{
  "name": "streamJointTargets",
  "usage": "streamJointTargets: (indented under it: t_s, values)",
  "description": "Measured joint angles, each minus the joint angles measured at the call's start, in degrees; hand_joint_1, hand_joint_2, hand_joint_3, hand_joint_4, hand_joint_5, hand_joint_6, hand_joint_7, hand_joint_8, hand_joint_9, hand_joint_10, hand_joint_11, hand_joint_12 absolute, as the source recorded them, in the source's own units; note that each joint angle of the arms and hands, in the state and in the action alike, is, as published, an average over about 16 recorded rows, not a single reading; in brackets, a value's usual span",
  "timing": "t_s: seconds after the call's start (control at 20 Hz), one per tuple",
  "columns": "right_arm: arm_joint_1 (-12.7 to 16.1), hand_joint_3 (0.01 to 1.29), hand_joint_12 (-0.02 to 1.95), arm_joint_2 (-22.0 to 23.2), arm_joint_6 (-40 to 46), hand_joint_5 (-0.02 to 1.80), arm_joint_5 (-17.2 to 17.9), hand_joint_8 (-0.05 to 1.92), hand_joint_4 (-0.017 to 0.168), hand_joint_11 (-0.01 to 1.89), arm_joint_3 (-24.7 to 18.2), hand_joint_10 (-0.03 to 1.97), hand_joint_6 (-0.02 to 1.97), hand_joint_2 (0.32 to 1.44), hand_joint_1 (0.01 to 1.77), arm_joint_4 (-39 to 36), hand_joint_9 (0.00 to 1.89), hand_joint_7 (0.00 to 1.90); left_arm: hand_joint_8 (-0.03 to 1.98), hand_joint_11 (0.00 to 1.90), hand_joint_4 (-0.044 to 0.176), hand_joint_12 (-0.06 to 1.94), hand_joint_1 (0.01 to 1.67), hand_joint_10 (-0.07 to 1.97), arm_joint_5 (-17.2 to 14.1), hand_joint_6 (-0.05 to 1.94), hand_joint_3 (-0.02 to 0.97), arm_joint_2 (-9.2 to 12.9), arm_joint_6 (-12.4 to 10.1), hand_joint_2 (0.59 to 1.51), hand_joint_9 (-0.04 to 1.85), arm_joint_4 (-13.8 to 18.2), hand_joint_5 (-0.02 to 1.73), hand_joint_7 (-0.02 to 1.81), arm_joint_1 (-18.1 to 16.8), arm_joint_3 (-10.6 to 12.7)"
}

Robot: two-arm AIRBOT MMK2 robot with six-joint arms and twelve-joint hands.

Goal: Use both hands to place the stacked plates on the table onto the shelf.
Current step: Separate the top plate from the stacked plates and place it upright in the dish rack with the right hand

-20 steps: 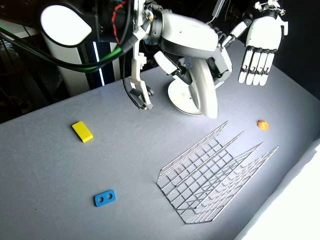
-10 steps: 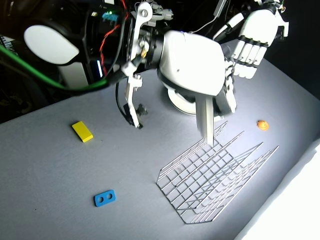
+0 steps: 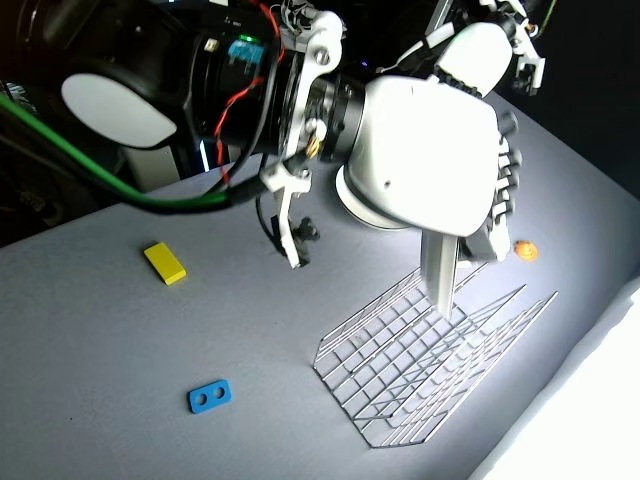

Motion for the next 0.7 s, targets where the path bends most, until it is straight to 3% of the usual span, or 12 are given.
streamJointTargets:
  t_s: [0.4,0.7]
  values:
    - [-0.6,0.02,1.37,-2.0,3.1,0.83,-0.1,1.1,0.0,0.77,4.2,1.23,1.16,1.05,1.35,5.0,0.9,0.91,0.01,0.01,0.0,0.01,0.02,0.01,8.8,0.01,0.014,-0.4,-0.1,1.063,0.02,0.0,0.02,0.02,4.0,-3.5]
    - [-1.6,0.02,1.37,-3.6,4.3,0.83,-0.5,1.09,-0.001,0.79,7.0,1.23,1.15,1.05,1.36,8.7,0.91,0.91,0.01,0.01,0.001,0.01,0.02,0.01,12.5,0.01,0.014,-1.5,-0.2,1.064,0.02,0.0,0.02,0.02,5.6,-4.3]
